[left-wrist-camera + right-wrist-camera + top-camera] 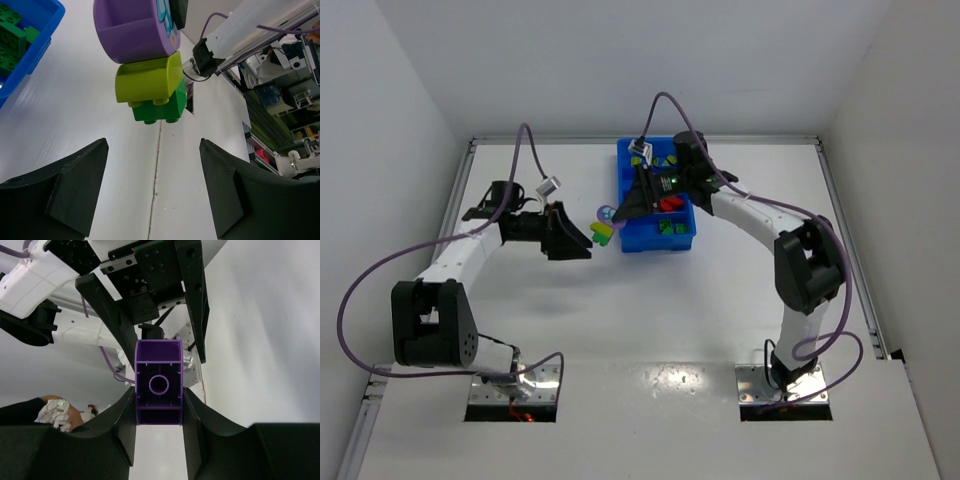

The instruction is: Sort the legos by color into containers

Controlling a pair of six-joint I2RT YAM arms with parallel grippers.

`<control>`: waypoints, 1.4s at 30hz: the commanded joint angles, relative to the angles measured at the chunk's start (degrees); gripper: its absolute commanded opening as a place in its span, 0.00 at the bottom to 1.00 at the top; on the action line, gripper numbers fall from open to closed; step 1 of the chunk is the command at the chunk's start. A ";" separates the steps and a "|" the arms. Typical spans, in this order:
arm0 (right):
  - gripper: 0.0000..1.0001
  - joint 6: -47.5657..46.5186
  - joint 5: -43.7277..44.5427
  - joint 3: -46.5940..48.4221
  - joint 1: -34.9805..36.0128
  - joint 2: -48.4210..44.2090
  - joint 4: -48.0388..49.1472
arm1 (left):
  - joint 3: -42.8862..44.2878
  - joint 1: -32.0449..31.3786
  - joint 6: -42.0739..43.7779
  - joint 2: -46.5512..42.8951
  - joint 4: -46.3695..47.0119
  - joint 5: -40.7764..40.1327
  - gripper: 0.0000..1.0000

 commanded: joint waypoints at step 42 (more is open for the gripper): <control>0.00 -10.54 5.55 9.42 -4.36 4.62 -7.64 | 1.54 -0.67 2.55 0.69 -0.29 7.47 0.06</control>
